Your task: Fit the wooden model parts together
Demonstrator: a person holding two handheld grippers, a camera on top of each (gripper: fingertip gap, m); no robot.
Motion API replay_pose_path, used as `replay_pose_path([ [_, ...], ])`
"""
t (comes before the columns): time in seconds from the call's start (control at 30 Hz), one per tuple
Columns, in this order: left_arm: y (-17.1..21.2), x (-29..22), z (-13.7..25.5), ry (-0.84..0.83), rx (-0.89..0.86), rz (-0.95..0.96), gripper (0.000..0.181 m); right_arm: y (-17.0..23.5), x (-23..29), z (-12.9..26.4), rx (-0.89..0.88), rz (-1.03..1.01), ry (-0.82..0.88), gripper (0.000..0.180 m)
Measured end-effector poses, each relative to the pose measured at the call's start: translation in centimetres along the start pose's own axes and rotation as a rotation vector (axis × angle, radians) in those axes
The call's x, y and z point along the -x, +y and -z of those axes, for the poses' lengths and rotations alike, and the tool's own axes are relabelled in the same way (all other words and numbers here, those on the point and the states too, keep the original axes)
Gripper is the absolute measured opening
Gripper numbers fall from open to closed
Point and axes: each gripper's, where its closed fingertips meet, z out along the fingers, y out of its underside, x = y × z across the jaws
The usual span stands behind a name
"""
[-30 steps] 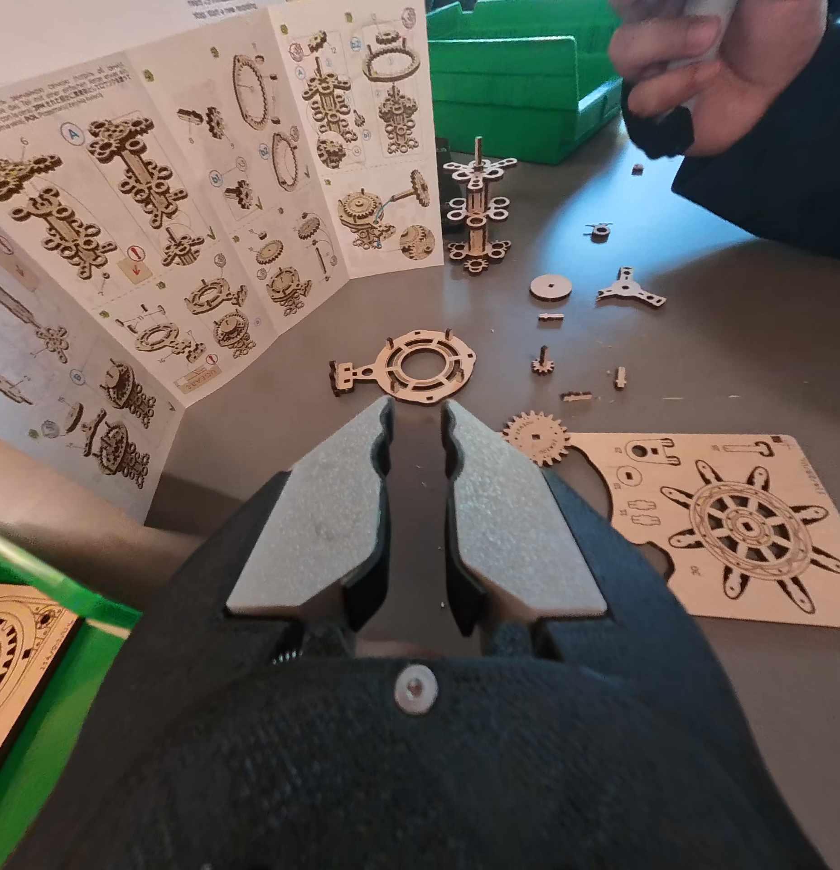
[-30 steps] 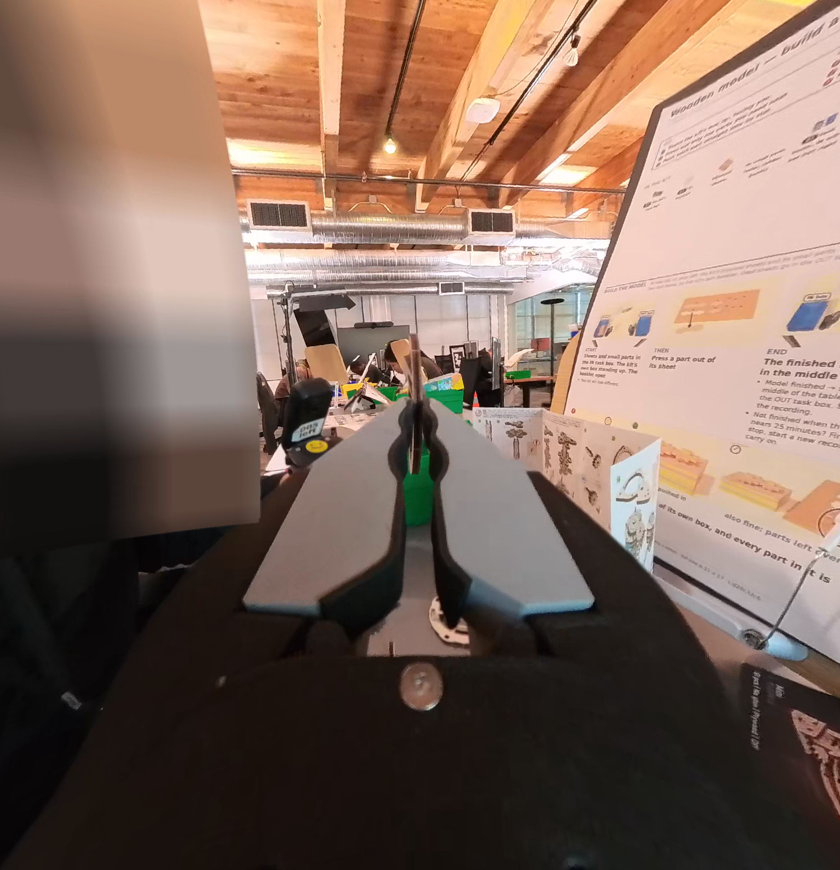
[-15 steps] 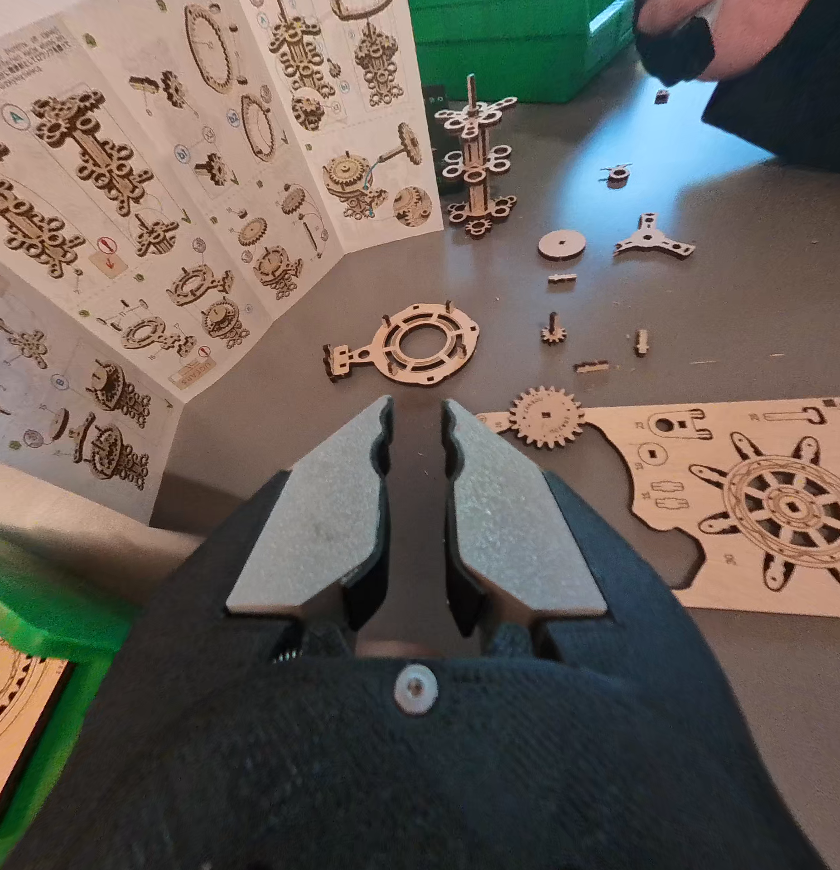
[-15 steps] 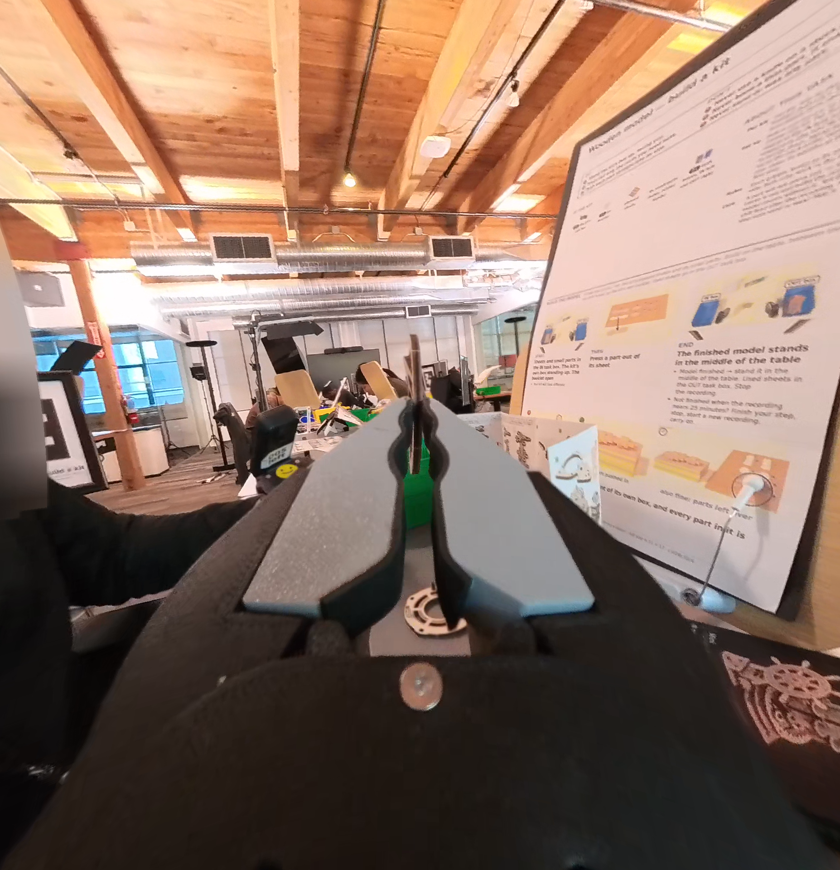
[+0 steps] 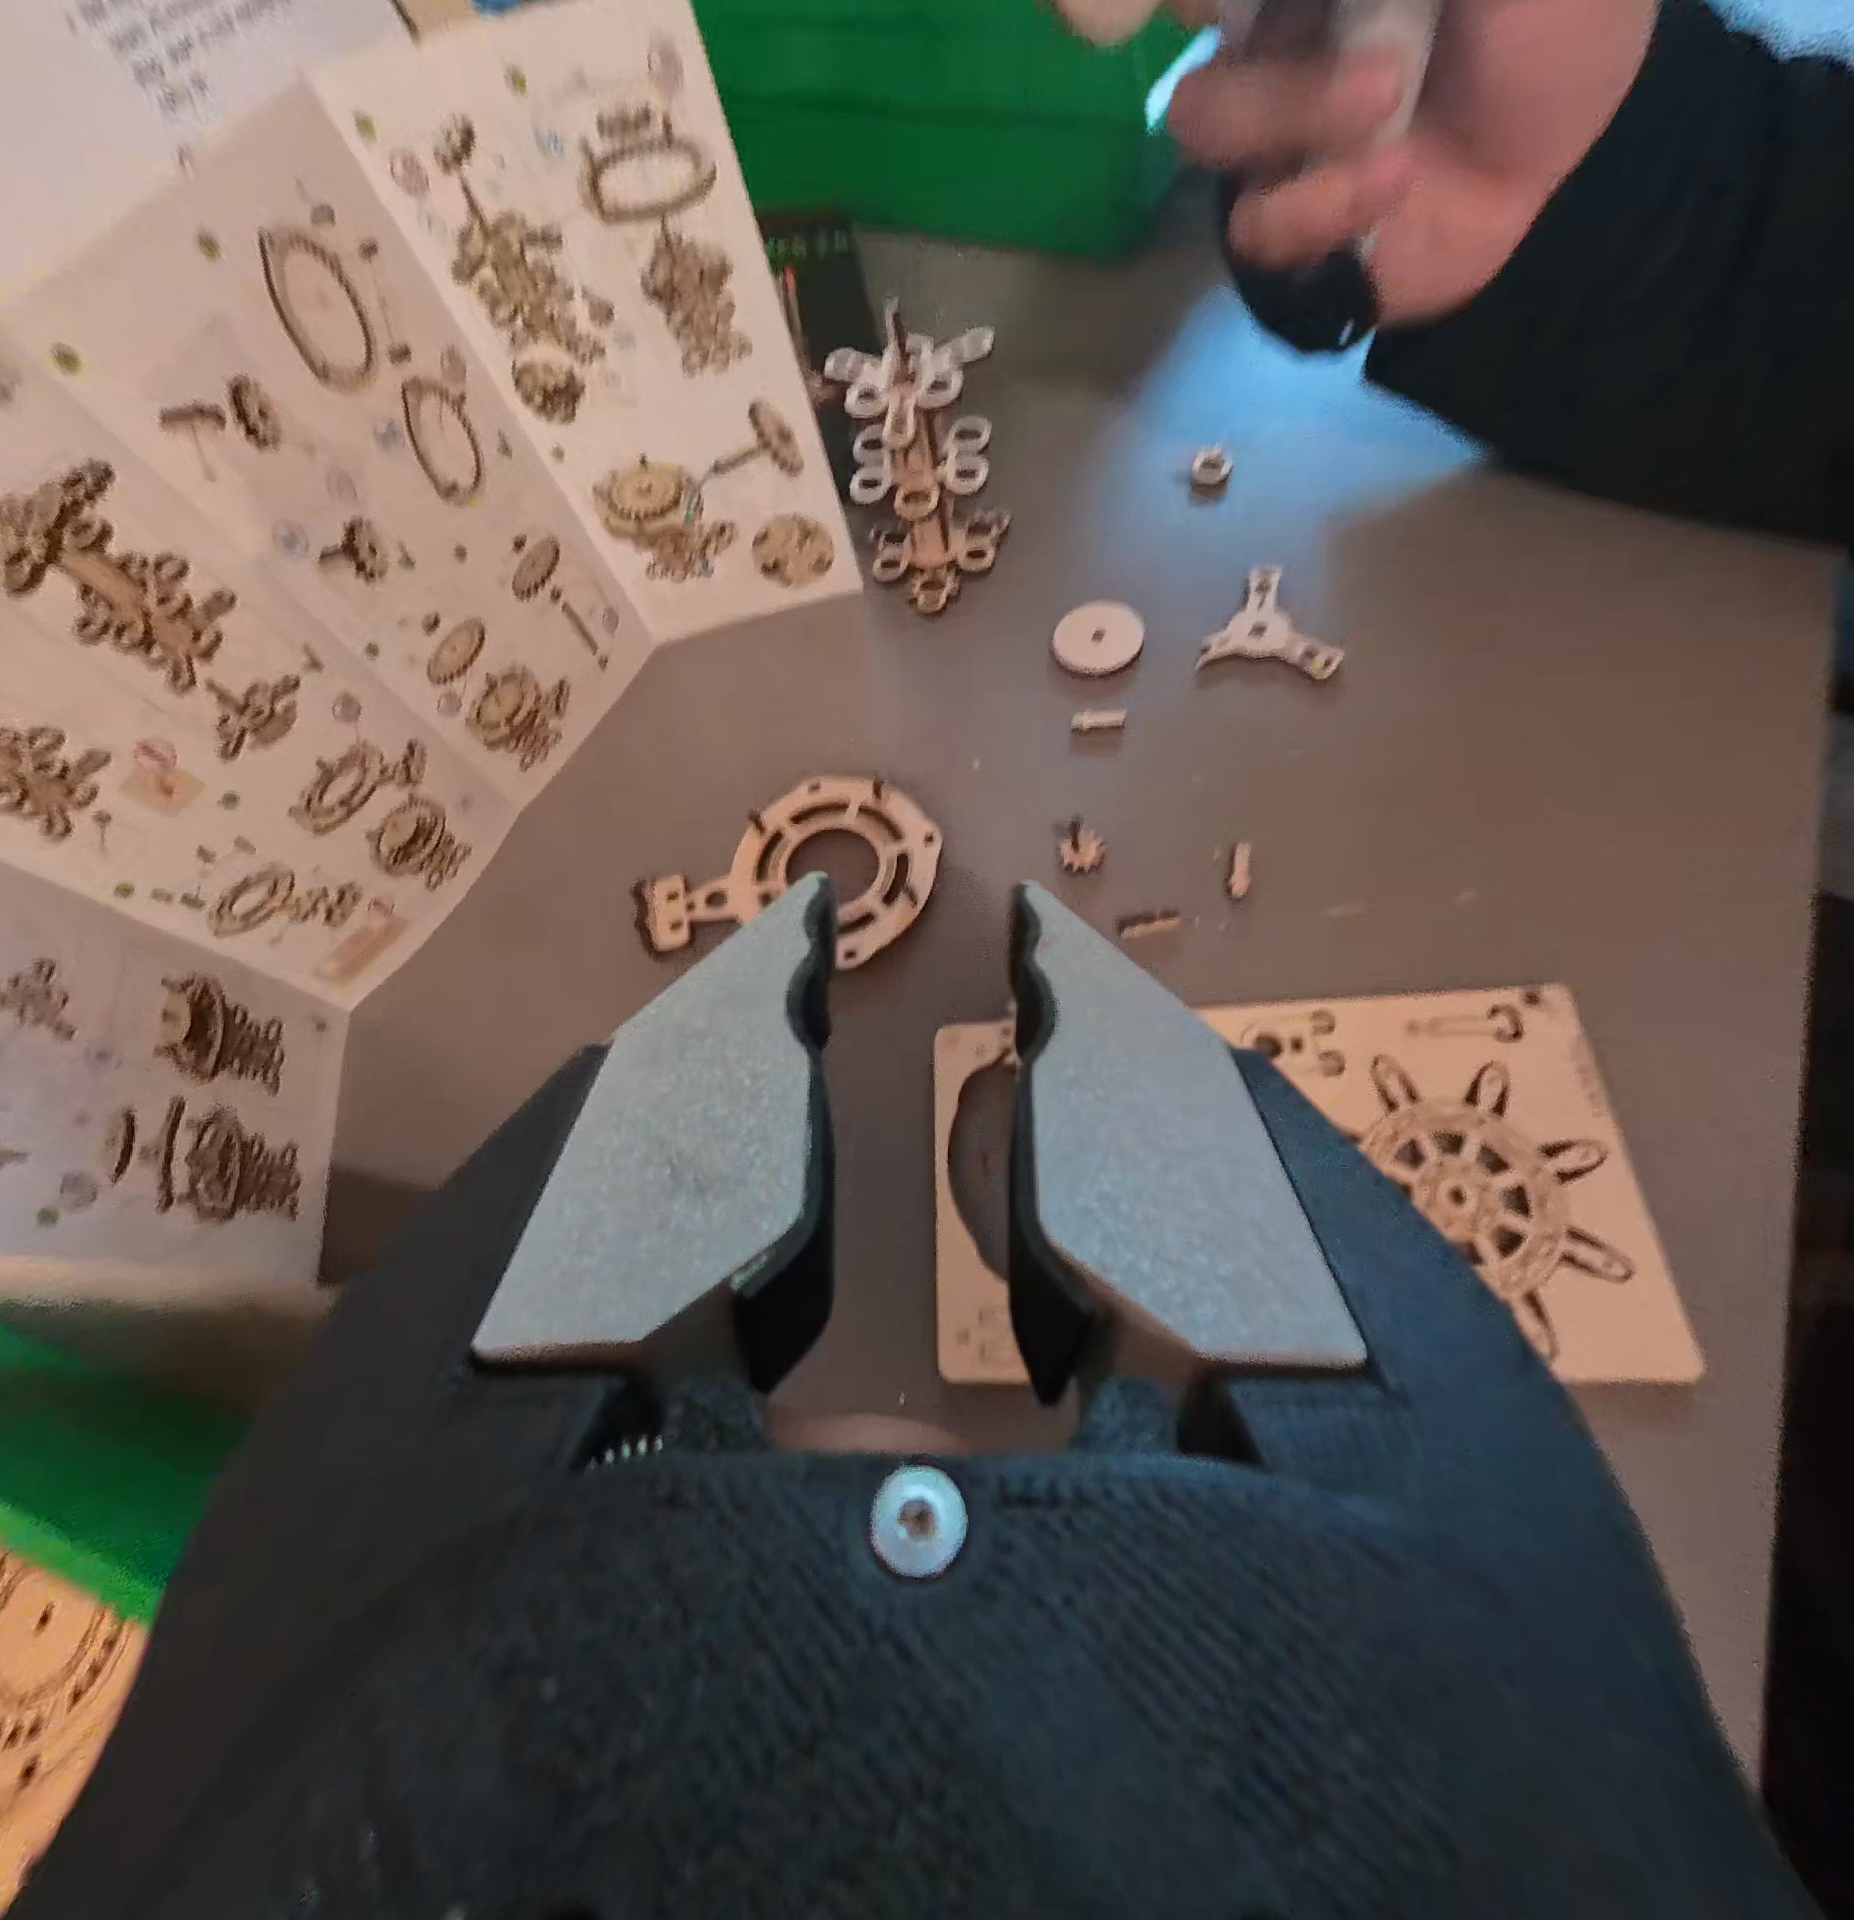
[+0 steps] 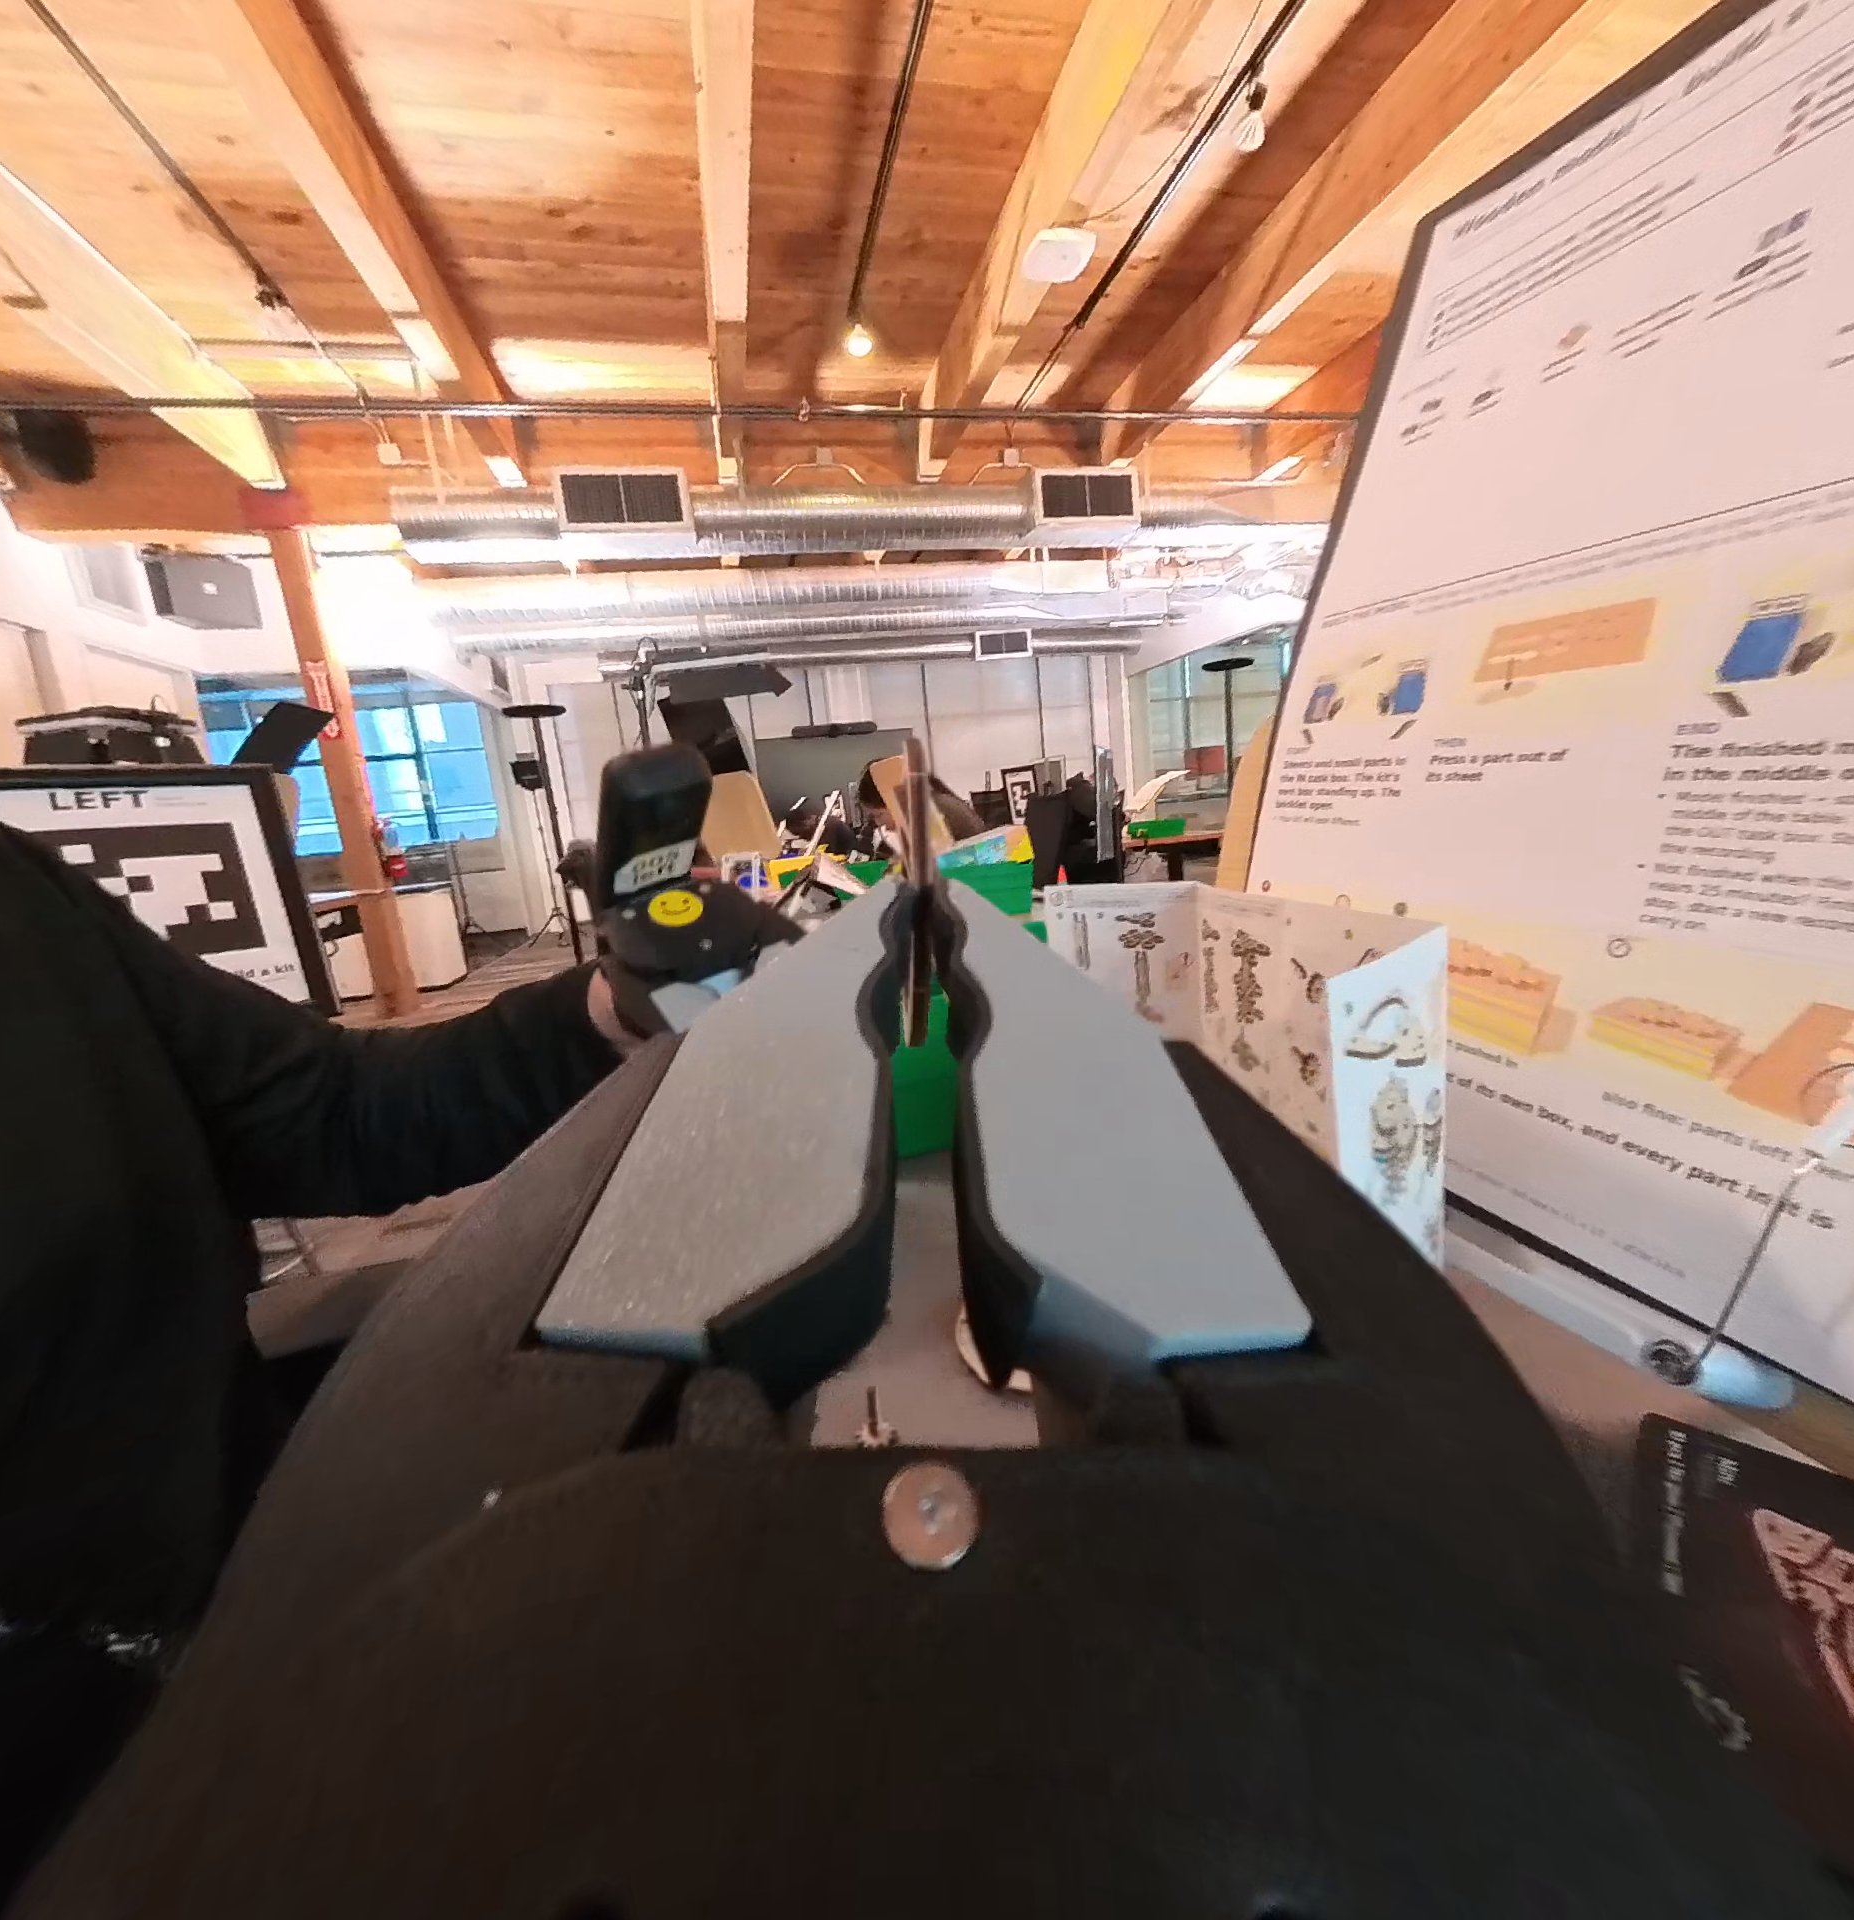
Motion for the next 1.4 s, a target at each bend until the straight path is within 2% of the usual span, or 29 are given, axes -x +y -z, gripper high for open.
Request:
replay_pose_path([
  [0.03, -0.8, -0.2, -0.1, 0.02, -0.027, 0.007, 0.029, 0.4, 0.2, -0.3, 0.015, -0.002, -0.008, 0.0],
  [0.23, -4.1, -0.6, -0.9, 0.085, -0.177, 0.007, 0.035, 3.1, 1.4, -2.1, 0.122, -0.025, -0.057, 0.0],
  [0.4, -5.5, -0.6, -1.0, 0.102, -0.305, 0.009, 0.044, 6.8, 1.9, -3.4, 0.285, -0.081, -0.084, 0.0],
  [0.6, -4.1, -2.1, -1.9, 0.266, -0.32, 0.117, 0.044, 9.3, 2.9, -4.2, 0.39, -0.093, -0.121, 0.0],
  [0.73, -2.7, -2.2, -2.7, 0.286, -0.274, 0.132, 0.043, 9.9, 3.1, -4.5, 0.424, -0.116, -0.132, 0.0],
  [0.97, -2.5, -3.0, -2.8, 0.347, -0.285, 0.138, 0.016, 11.1, 2.3, -4.3, 0.488, -0.195, -0.094, 0.0],
  [1.3, -3.1, -3.0, -1.5, 0.397, -0.313, 0.15, 0.025, 11.5, 2.1, -3.9, 0.511, -0.241, -0.088, 0.0],
  [1.4, -3.6, -2.9, -0.8, 0.428, -0.351, 0.179, 0.014, 11.4, 2.2, -3.9, 0.512, -0.239, -0.092, 0.0],
])
